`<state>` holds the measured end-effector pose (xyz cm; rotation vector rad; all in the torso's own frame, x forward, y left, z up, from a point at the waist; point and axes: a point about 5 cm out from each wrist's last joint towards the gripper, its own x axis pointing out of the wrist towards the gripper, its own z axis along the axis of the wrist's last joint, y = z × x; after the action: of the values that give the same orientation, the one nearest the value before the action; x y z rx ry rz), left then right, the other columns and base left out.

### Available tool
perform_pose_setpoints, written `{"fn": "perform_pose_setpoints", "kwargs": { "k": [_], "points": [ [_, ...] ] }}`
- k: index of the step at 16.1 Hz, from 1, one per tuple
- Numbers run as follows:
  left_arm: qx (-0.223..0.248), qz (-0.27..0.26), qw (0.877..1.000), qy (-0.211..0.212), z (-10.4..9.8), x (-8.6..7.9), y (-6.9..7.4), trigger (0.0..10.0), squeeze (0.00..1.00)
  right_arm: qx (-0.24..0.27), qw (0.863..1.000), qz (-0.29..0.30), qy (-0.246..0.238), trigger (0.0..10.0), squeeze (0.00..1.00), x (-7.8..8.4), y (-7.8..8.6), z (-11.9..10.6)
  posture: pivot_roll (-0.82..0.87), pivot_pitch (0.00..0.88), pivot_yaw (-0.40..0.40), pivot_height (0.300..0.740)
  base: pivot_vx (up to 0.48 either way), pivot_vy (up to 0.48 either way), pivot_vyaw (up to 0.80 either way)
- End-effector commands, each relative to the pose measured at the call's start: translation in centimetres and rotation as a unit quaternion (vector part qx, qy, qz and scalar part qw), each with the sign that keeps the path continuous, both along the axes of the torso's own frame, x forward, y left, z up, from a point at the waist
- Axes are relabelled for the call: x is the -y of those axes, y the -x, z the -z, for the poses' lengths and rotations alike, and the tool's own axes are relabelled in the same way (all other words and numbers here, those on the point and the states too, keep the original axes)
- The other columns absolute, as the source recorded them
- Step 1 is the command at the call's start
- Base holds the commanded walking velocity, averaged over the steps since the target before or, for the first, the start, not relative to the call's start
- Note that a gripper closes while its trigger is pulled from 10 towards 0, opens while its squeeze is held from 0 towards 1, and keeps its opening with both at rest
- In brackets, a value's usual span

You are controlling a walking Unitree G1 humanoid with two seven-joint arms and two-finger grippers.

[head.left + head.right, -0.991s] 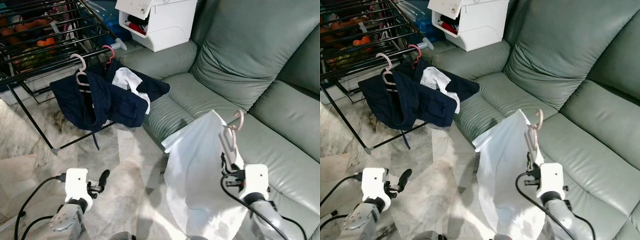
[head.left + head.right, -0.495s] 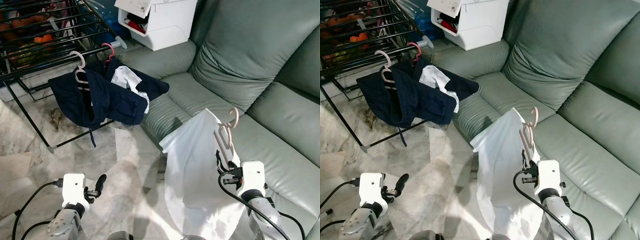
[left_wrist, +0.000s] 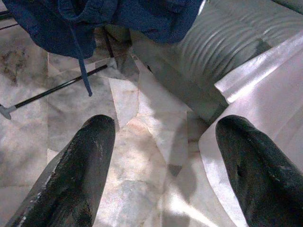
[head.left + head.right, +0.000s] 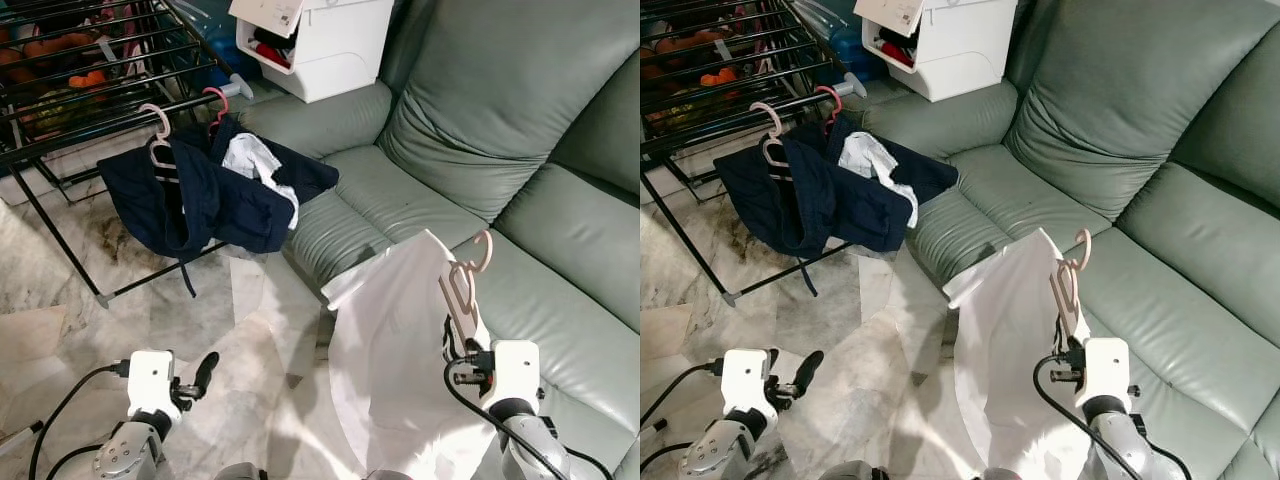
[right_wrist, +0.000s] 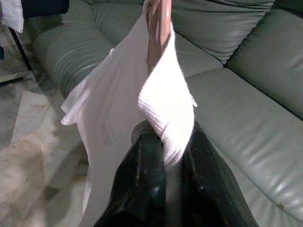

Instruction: Hang hanger

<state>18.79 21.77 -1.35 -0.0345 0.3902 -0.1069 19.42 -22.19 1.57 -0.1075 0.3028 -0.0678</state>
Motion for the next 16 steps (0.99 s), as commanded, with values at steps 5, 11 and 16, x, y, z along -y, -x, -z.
{"fn": "perform_pose_setpoints", "kwargs": {
  "k": [5, 11, 16],
  "points": [
    [0.024, -0.020, 0.999, 0.044, 0.1, -0.4, -1.4, 10.0, 0.00, 0.116, 0.993, 0.021, 0.008, 10.0, 0.00, -0.6, -2.8, -4.9, -0.07, 0.000, 0.007, 0.740, 0.000, 0.000, 0.00],
    [0.084, 0.002, 0.995, 0.051, -2.8, 1.8, -2.4, 10.0, 0.00, 0.129, 0.991, 0.026, -0.007, 10.0, 0.00, -1.4, -2.6, -5.9, -0.08, 0.000, 0.017, 0.740, 0.000, 0.000, 0.00],
    [0.107, 0.015, 0.993, 0.046, -4.9, 2.6, -3.1, 10.0, 0.00, 0.115, 0.993, 0.008, 0.000, 10.0, 0.00, -1.7, -2.4, -5.2, -0.08, 0.000, 0.019, 0.740, 0.000, 0.000, 0.00]
  ]
}}
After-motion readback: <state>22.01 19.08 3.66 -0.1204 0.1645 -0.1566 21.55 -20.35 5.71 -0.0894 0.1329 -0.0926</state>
